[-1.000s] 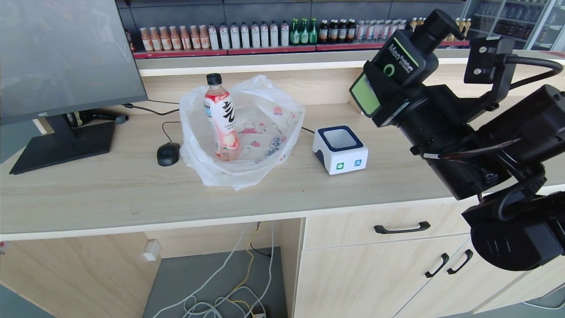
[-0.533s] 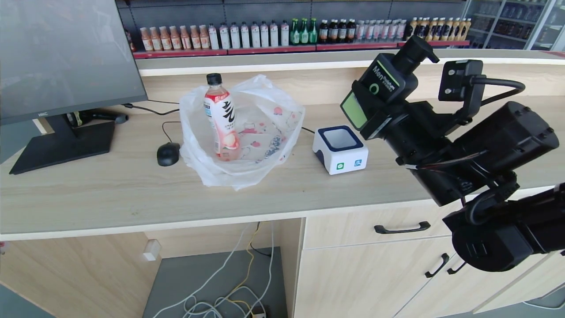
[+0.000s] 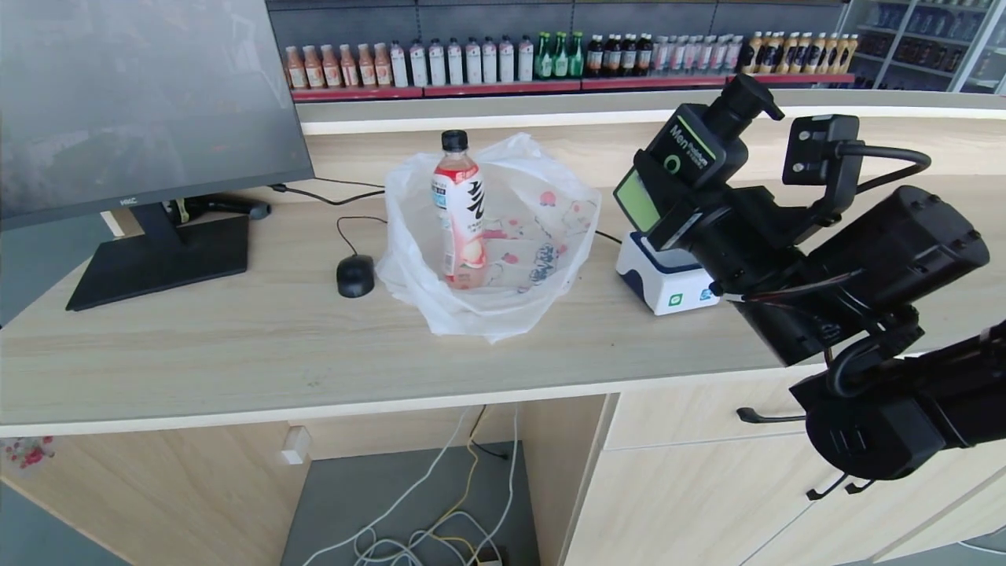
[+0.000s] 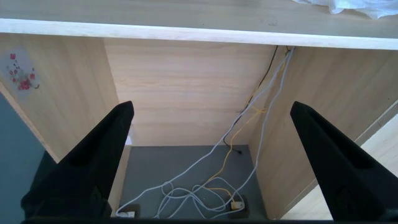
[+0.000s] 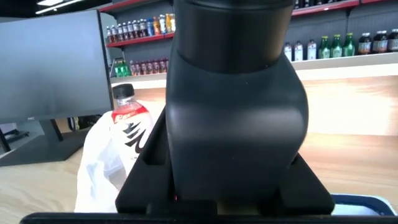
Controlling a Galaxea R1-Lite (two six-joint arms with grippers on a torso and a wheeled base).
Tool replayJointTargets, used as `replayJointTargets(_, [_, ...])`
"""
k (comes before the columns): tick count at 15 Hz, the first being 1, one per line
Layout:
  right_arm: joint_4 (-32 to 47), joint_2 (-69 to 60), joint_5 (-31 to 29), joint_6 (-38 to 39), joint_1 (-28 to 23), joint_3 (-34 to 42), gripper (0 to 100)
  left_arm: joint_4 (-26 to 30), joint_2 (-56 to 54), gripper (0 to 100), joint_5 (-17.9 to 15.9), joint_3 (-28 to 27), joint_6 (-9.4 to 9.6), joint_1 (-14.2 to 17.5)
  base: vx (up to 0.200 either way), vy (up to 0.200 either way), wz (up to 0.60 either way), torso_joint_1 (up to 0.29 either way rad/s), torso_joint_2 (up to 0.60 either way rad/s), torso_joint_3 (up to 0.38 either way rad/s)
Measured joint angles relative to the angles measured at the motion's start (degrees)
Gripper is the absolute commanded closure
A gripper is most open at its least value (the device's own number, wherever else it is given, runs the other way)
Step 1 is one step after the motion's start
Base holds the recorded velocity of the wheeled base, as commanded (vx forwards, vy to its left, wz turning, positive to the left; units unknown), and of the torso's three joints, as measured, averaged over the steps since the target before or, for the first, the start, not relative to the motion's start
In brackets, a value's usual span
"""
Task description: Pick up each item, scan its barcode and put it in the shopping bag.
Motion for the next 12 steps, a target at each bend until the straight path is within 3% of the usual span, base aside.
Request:
replayJointTargets(3, [-0.26,0.0,0.0,0.09,-0.04,0.37,100,0.0,0.0,0,0.0,0.0,-0.02,0.0,0.0,0.2,0.0,0.001,0.01,0.007])
replayJointTargets(8, [-0.52,0.33,-0.29,-0.39,2.61,0.11,100,-0.02,-0.02,0,-0.02,0.0,0.13,0.02,0.0,0.0,0.0,0.0,0.0,0.0])
replayJointTargets(12, [-0.55,3.11,0.46,-2.28,4.61,-4.24,100,0.0,-0.02,0,0.0,0.0,0.13,-0.02,0.0,0.0,0.0,0.0,0.0,0.0])
